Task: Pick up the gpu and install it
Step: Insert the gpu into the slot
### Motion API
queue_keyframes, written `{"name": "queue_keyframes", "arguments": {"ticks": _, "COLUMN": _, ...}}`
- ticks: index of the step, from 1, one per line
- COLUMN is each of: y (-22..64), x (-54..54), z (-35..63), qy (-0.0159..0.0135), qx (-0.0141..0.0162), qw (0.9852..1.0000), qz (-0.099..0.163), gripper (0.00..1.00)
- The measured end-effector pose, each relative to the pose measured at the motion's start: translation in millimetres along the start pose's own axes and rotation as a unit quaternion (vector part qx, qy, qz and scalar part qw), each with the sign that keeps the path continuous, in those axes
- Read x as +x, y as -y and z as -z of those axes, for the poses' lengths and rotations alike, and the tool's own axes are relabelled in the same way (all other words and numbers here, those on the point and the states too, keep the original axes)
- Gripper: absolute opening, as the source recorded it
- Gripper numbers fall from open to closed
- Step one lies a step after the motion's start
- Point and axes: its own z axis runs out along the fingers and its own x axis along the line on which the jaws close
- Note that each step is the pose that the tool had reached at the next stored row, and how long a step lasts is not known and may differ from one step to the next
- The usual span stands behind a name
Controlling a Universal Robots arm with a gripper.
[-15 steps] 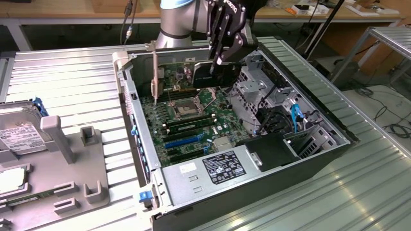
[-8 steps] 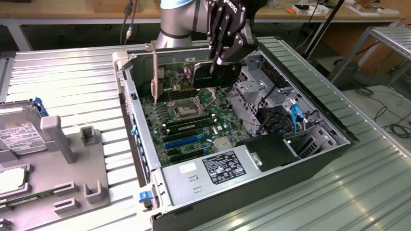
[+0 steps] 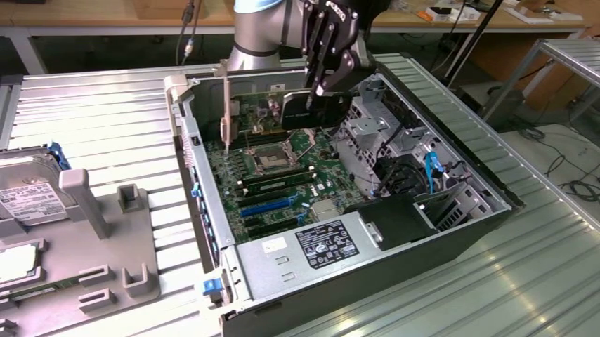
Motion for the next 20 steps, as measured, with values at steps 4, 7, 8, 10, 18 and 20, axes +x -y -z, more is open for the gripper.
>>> {"name": "queue_keyframes", "arguments": {"ticks": 4, "y": 0.5, "x": 0.1, "z": -5.0, "qy": 0.0000, "qx": 0.0000, "qw": 1.0000, "qz": 0.000, "gripper": 0.27}}
{"name": "queue_keyframes", "arguments": {"ticks": 7, "y": 0.8, "x": 0.2, "z": -8.5, "qy": 0.0000, "qx": 0.0000, "qw": 1.0000, "qz": 0.000, "gripper": 0.27}}
{"name": "queue_keyframes", "arguments": {"ticks": 8, "y": 1.0, "x": 0.2, "z": -9.9, "qy": 0.0000, "qx": 0.0000, "qw": 1.0000, "qz": -0.001, "gripper": 0.27}}
{"name": "queue_keyframes", "arguments": {"ticks": 10, "y": 1.2, "x": 0.3, "z": -11.9, "qy": 0.0001, "qx": 0.0000, "qw": 1.0000, "qz": -0.001, "gripper": 0.27}}
{"name": "queue_keyframes", "arguments": {"ticks": 18, "y": 1.5, "x": 0.4, "z": -14.6, "qy": 0.0001, "qx": 0.0001, "qw": 1.0000, "qz": -0.002, "gripper": 0.27}}
{"name": "queue_keyframes", "arguments": {"ticks": 20, "y": 1.6, "x": 0.4, "z": -14.6, "qy": 0.0001, "qx": 0.0001, "qw": 1.0000, "qz": -0.002, "gripper": 0.27}}
